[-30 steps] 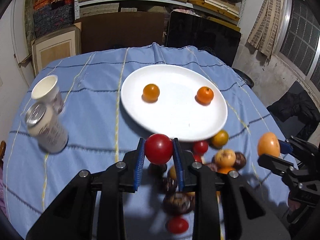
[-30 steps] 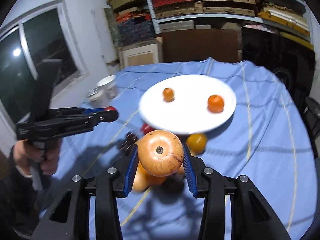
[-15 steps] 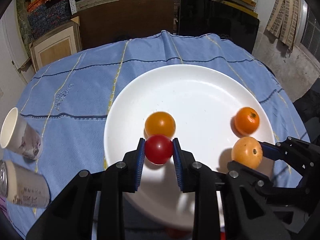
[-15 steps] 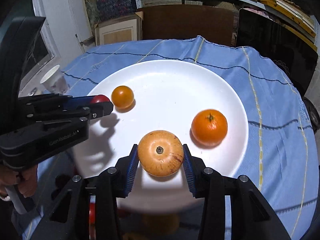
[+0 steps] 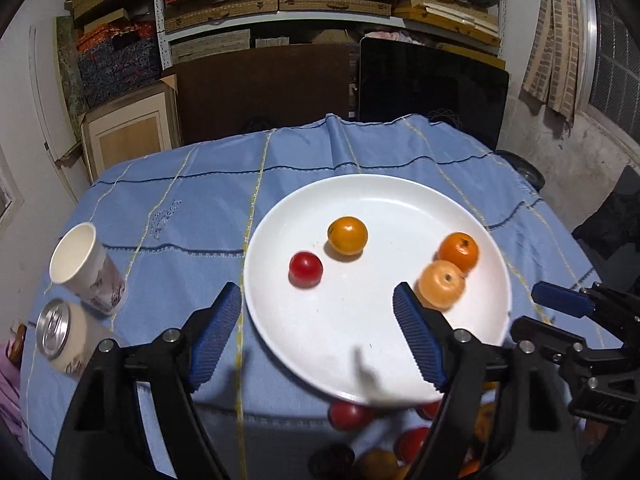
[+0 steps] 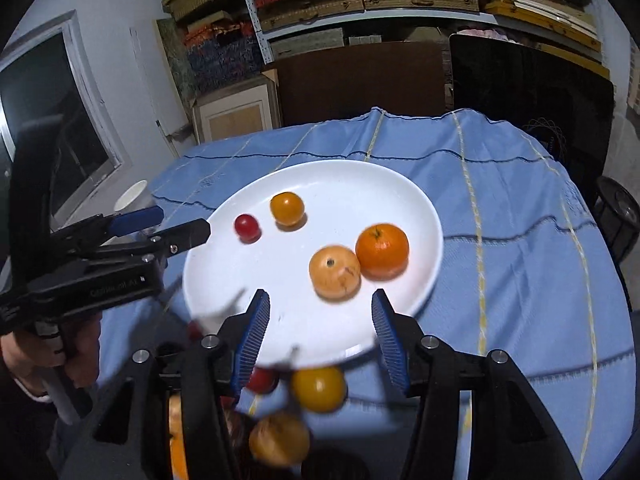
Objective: Organize fruits
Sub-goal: 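Lower the peach fruit and red tomato onto the plate and release both, then grasp another red tomato with the left gripper while the right gripper grasps a dark brown fruit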
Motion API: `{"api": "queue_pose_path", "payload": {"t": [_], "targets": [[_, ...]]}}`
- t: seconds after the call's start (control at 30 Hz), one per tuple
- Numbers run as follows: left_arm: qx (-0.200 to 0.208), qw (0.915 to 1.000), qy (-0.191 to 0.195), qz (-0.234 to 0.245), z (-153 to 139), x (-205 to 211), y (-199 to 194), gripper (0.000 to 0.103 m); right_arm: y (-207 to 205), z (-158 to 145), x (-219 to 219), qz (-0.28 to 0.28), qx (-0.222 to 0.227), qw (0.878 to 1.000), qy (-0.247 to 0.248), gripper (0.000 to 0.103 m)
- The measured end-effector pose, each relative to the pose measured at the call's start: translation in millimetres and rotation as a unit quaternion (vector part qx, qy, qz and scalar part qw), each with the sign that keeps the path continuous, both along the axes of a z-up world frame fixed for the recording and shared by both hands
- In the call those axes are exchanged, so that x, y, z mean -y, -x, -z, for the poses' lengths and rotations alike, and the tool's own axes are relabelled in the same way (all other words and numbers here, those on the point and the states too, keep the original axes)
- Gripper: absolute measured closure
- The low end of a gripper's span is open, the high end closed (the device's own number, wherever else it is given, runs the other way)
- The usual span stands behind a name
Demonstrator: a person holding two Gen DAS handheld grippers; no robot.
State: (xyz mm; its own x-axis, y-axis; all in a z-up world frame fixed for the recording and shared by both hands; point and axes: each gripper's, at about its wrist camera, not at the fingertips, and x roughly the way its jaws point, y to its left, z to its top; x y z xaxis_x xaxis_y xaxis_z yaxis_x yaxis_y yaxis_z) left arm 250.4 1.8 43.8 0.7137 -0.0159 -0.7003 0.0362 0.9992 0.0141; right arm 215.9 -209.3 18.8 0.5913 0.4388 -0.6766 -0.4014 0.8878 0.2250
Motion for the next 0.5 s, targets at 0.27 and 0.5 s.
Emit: {"api": "queue_pose_path", "payload": {"t": [0.27, 0.5], "targets": [[-0.005, 0.9998, 0.02, 0.001, 3.3, -10.6, 76.2, 0.022, 65.7, 7.6, 15.1, -0.011, -0.001, 1.0, 0.003, 0.048], [-0.055, 0.9978, 0.036, 0.011, 41.7, -12.7, 142.6, 0.022, 109.3, 26.6, 26.8, 0.001, -0.021, 1.0, -0.023, 0.048]]}}
